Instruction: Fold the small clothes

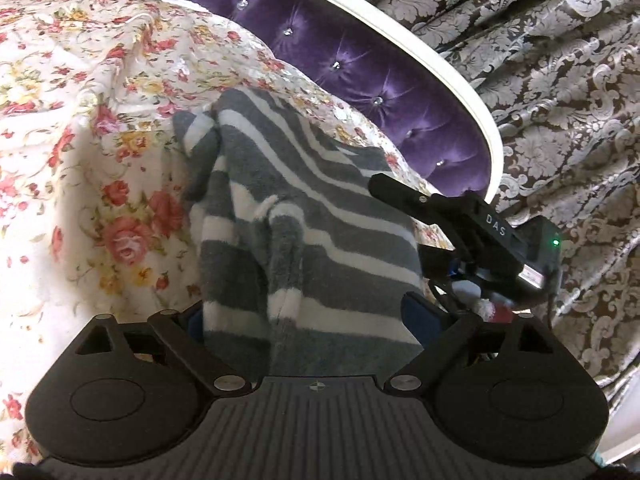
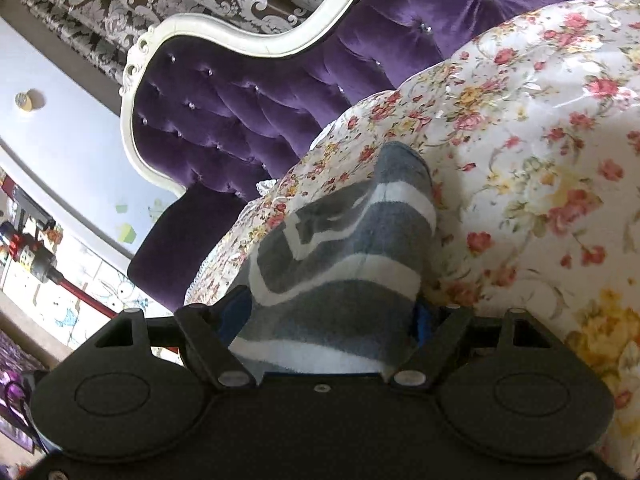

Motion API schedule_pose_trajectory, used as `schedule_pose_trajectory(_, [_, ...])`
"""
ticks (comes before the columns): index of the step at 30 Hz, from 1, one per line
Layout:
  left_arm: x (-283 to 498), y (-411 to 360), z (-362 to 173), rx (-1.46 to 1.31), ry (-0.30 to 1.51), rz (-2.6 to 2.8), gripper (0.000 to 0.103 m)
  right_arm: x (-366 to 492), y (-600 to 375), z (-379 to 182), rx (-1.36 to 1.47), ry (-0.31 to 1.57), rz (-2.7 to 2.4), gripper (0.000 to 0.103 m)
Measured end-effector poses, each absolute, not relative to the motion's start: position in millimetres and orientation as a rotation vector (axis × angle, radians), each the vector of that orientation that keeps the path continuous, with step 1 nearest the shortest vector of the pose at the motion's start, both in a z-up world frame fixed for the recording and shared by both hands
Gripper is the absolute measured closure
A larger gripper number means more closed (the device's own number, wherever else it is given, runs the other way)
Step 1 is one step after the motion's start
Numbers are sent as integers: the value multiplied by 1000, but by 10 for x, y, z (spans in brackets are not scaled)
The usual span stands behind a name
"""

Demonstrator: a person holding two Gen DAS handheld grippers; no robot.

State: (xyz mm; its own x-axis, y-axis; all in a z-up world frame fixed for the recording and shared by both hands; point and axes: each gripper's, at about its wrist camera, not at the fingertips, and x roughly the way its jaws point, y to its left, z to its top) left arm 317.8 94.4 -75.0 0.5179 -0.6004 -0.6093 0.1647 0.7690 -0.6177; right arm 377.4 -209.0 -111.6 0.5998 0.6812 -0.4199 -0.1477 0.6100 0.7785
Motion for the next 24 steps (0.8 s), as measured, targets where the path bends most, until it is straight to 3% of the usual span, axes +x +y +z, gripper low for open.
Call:
schedule_pose_trajectory(6, [3173, 891, -718, -496, 931, -487, 14, 3773, -2064, -1108, 754, 789, 534, 20])
schedule_pose_trajectory(9, [3181, 889, -712, -484, 937, -468, 26, 3777, -2054, -1099, 753, 791, 524, 20])
schedule_pose_trajectory(10, [3179, 896, -713, -481, 938, -465, 35, 3779, -2049, -1095, 747, 795, 517, 22])
schedule_pose_trajectory(12, [3180, 929, -731, -497, 941, -468, 49, 3787, -2040, -1090, 724, 805, 490, 30])
schedule_pose_trajectory(14, [3186, 967, -757, -538, 944, -483, 65, 3784, -2044, -1075, 684, 826, 431, 52])
schedule_pose_trajectory(18, [3137, 994, -688, -571, 928, -523, 71, 3726, -2058, -985, 708, 849, 387, 60])
schedule_pose_trajectory(24, [2701, 962, -465, -618, 891, -577, 74, 3331, -1992, -658, 667, 881, 394, 61])
